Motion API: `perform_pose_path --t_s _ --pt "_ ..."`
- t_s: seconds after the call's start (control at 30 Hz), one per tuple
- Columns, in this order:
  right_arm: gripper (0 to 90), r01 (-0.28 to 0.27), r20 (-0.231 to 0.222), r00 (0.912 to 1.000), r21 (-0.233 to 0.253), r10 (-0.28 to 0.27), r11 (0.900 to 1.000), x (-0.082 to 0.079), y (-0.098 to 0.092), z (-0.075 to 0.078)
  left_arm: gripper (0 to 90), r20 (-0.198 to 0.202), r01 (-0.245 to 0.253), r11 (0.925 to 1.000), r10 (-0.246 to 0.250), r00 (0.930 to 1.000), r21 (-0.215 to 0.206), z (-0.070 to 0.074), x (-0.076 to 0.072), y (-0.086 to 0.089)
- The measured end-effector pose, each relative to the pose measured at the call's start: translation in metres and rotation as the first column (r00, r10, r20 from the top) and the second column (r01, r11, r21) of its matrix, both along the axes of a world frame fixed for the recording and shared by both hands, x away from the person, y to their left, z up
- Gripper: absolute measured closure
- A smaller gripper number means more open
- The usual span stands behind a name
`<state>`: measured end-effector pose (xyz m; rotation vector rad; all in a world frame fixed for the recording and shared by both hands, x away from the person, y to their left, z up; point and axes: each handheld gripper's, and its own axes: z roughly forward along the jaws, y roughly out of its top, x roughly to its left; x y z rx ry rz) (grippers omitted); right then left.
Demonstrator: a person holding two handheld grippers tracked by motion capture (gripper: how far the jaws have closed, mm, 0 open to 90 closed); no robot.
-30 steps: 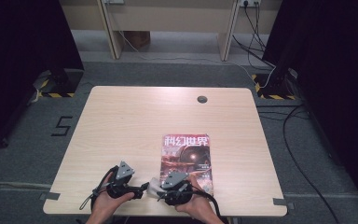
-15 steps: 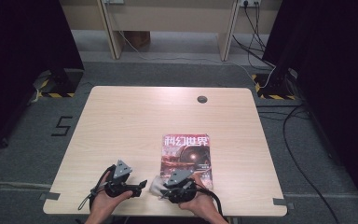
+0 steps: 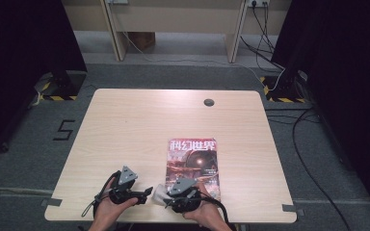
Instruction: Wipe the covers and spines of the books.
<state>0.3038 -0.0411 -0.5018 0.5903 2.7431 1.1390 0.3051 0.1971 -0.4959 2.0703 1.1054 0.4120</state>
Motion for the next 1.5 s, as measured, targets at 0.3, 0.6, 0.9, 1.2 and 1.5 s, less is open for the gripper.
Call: perform_pose_path --t_s 0.3,0.6,0.9,1.2,1.5 --pt "70.8 0.102 0.004 0.9948 -0.008 -0.102 0.995 0.009 -0.035 0.001 18.0 0.0 0.005 1.0 -0.005 1.0 0.001 -0.001 0.0 -0.002" --pt "70.4 0.189 0.027 0.9817 -0.022 -0.189 0.982 0.016 -0.061 0.002 17.9 -0.006 0.021 0.9998 -0.021 0.9998 0.006 -0.002 -0.001 -0.005" --pt "69.5 0.125 0.018 0.992 -0.008 -0.125 0.992 0.003 -0.05 0.001 17.9 -0.009 0.026 0.9996 -0.026 0.9996 0.007 -0.003 -0.001 -0.006" --pt "70.6 0.178 0.018 0.9839 -0.004 -0.178 0.984 0.005 -0.069 0.001 17.9 -0.008 0.028 0.9996 -0.028 0.9996 0.004 -0.003 -0.001 -0.007" --pt "70.6 0.31 0.024 0.9506 -0.013 -0.31 0.951 0.008 -0.114 0.002 17.9 -0.016 0.046 0.9989 -0.046 0.9988 0.011 -0.006 -0.002 -0.011"
